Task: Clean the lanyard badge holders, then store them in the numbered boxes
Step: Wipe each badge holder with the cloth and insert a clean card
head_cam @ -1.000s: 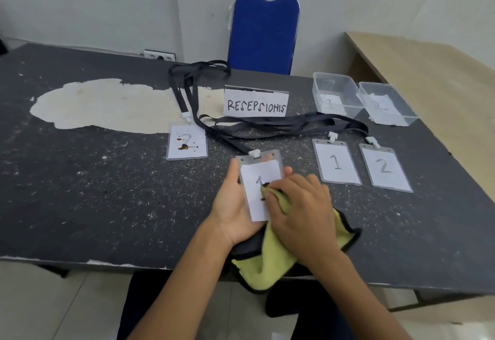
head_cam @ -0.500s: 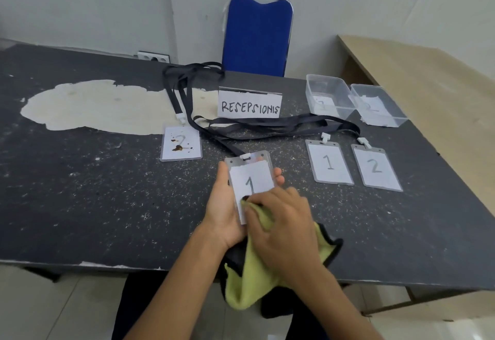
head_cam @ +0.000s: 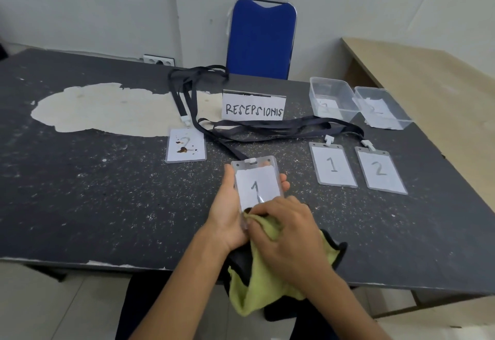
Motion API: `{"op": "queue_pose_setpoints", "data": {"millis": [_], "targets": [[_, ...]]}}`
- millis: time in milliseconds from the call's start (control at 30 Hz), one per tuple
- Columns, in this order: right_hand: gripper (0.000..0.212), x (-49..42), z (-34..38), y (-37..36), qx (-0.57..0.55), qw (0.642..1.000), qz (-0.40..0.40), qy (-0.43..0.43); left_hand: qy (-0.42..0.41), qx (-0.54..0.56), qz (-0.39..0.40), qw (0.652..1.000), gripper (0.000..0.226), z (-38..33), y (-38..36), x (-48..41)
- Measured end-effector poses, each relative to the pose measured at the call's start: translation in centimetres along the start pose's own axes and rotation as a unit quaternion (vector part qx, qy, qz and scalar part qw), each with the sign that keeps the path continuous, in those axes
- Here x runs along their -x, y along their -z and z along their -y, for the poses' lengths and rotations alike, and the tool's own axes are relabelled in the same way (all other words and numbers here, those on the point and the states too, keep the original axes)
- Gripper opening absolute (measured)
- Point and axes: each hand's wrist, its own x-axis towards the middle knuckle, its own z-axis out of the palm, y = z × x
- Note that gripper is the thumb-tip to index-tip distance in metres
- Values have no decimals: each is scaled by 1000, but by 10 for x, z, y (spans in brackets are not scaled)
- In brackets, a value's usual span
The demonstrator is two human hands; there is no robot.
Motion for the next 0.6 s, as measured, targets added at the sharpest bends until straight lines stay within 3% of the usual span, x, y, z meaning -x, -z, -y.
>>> {"op": "queue_pose_setpoints", "data": {"millis": [167,300,467,600], "targets": [[17,-21,-27,30,22,996,27,-77,-14,-11,-17,1000,90,2,-4,-4],[18,-29,-8,11,90,995,-10,-35,-9,0,5,1000,91,0,-1,-2],[15,-6,-18,30,10,996,77,-38,-5,-9,13,1000,88,-1,-1,0],[10,-24,-28,32,75,996,7,-37,-10,-19,0,1000,88,0,-2,-3]]}}
